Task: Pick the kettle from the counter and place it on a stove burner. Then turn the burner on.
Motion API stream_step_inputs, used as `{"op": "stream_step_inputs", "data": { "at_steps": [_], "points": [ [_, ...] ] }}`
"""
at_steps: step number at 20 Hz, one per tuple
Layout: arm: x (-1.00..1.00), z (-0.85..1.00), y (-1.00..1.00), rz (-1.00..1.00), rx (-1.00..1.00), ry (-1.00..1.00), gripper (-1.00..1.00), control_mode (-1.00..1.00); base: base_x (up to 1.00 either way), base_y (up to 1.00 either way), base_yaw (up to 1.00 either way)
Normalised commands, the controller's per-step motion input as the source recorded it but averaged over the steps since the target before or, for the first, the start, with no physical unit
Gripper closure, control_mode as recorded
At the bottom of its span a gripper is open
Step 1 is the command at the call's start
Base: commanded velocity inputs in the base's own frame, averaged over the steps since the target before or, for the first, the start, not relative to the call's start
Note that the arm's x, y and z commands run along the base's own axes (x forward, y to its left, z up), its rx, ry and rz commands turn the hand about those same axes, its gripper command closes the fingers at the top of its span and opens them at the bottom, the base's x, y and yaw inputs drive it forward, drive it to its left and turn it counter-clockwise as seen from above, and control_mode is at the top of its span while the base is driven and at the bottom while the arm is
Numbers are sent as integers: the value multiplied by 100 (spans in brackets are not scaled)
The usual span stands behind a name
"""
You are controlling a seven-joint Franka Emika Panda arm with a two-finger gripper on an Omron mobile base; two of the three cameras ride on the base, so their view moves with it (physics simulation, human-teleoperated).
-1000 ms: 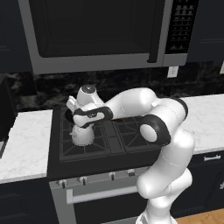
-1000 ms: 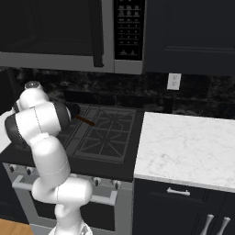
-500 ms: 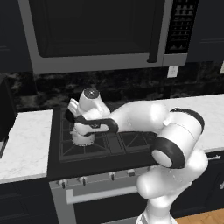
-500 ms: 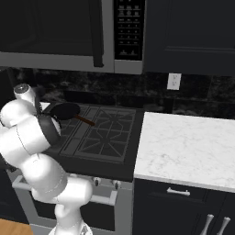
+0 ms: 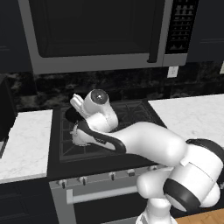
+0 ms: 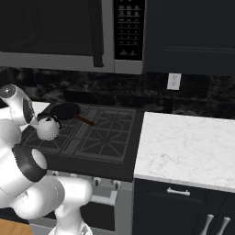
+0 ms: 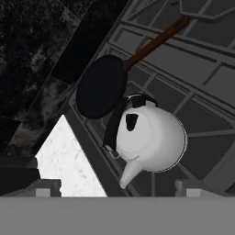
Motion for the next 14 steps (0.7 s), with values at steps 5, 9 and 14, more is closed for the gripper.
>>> {"op": "stream_step_inputs", "data": {
  "at_steps": [5, 9, 14],
  "points": [
    [-47, 87, 29, 3, -3, -12, -100, -100, 0, 0, 0],
    [-100, 11, 68, 22, -28, 0, -100, -100, 0, 0, 0],
    [-100, -40, 38, 32, -44, 0, -100, -100, 0, 0, 0]
  ]
}}
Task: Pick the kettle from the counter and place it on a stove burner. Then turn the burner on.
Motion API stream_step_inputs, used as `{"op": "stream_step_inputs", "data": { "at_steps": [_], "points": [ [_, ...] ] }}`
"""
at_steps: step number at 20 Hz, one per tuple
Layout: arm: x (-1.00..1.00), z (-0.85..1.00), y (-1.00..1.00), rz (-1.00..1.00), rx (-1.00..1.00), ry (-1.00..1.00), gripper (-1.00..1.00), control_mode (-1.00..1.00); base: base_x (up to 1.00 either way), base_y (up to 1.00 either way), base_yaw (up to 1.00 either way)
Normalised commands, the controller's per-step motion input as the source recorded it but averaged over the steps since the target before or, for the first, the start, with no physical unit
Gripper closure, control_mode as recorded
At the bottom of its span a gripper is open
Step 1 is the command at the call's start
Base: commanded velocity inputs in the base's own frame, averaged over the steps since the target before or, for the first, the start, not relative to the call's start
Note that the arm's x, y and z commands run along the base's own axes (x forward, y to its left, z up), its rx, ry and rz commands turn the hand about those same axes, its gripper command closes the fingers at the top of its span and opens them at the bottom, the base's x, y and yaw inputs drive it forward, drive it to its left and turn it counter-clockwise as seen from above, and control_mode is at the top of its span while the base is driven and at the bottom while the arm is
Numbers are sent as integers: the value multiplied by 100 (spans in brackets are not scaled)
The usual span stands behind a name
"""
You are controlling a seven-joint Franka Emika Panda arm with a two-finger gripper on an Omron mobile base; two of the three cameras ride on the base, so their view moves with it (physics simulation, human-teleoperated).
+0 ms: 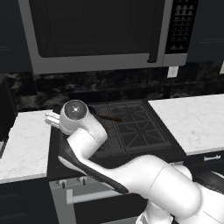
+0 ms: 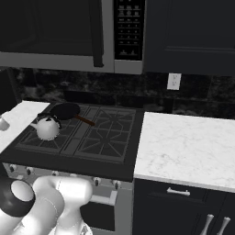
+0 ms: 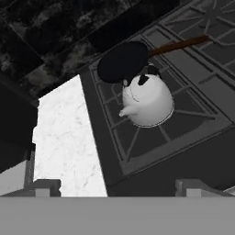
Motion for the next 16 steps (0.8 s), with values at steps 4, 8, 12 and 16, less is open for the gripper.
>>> {"op": "stream_step_inputs", "data": {
  "at_steps": [4, 8, 12, 16],
  "points": [
    [-100, -94, 12, 33, -56, 0, -100, -100, 0, 0, 0],
    [-93, -100, 4, 38, -61, 1, -100, -100, 0, 0, 0],
    [-28, -100, -16, 23, -34, -10, -100, -100, 0, 0, 0],
    [-23, -100, -10, 15, -23, -18, -100, -100, 0, 0, 0]
  ]
}}
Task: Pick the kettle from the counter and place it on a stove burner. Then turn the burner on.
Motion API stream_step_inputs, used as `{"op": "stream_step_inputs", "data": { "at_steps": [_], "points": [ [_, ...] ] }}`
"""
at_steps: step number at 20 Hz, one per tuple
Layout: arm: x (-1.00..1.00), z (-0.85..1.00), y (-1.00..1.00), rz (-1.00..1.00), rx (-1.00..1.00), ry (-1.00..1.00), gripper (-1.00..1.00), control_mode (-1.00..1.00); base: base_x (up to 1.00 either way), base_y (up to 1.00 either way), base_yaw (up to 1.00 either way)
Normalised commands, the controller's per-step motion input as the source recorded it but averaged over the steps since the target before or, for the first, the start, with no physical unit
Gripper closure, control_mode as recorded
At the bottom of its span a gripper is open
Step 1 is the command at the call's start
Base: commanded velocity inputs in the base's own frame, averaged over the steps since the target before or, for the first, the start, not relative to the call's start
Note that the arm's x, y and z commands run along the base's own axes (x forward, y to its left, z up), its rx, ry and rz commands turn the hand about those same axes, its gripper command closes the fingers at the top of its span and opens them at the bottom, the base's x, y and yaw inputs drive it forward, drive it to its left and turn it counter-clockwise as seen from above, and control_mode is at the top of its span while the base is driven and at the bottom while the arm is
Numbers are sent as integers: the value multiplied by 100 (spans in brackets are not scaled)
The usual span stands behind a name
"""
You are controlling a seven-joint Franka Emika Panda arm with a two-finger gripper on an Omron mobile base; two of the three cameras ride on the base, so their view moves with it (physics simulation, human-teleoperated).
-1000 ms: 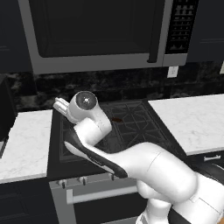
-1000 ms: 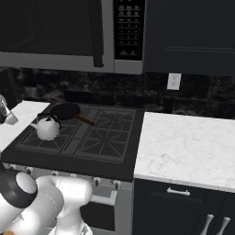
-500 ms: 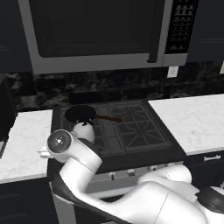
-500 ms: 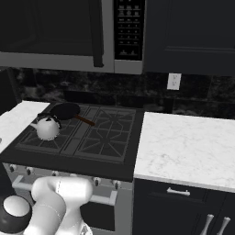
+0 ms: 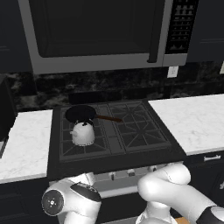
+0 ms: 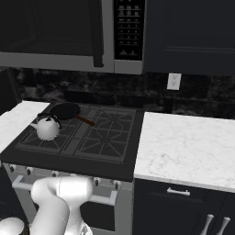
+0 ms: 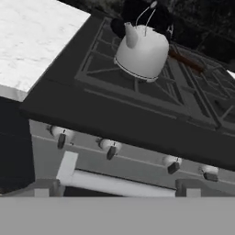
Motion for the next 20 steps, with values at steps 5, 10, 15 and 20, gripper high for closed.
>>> {"op": "stream_step_inputs", "data": {
  "at_steps": [5, 10, 15, 20],
  "points": [
    [-21, -100, 6, 11, -17, -24, -100, -100, 0, 0, 0],
    [-3, -60, 1, 2, 11, -34, -100, -100, 0, 0, 0],
    [0, -18, 0, 0, 14, -36, -100, -100, 0, 0, 0],
    [1, -5, 1, -2, 0, -17, -100, -100, 0, 0, 0]
  ]
}}
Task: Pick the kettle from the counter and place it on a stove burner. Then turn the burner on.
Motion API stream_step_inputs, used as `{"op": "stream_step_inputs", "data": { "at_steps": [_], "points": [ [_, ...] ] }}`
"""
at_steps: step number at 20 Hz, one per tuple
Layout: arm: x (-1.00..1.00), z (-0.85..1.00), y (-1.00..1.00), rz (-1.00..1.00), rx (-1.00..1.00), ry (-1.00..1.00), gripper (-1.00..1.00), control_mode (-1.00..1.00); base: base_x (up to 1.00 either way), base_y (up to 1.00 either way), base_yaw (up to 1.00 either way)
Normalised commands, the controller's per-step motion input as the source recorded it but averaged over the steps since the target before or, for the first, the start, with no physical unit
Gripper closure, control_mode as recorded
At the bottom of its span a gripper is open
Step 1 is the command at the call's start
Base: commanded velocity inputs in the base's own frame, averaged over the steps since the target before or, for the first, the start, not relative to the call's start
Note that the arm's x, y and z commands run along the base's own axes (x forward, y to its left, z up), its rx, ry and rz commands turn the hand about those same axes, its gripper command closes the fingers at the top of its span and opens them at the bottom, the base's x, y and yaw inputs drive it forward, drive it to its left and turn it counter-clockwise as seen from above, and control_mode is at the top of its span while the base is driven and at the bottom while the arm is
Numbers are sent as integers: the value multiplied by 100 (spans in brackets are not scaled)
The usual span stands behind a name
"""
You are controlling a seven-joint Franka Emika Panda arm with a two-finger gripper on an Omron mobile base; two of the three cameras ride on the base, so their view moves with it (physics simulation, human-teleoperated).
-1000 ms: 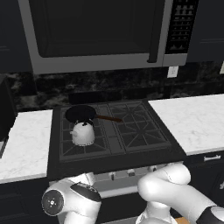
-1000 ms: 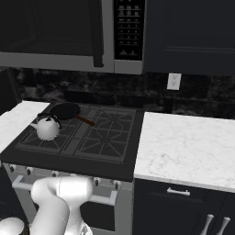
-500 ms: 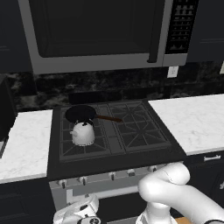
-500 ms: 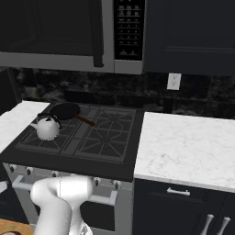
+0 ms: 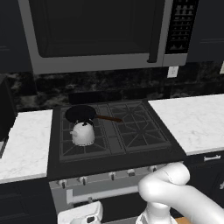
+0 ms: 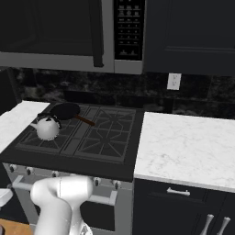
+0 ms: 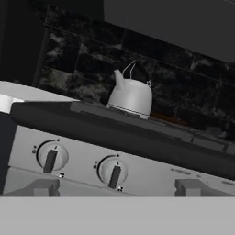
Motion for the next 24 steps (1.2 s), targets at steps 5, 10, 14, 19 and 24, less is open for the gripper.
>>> {"op": "stream_step_inputs", "data": {
  "at_steps": [5, 10, 14, 19, 24],
  "points": [
    [20, 19, 7, -3, 0, -19, -100, -100, 0, 0, 0],
    [44, 18, 10, 0, 0, -7, -100, -100, 0, 0, 0],
    [27, -2, 15, 0, 1, -4, -100, -100, 0, 0, 0],
    [31, -7, 22, 1, 3, -2, -100, -100, 0, 0, 0],
    [30, -15, 29, 2, 1, 0, -100, -100, 0, 0, 0]
  ]
}}
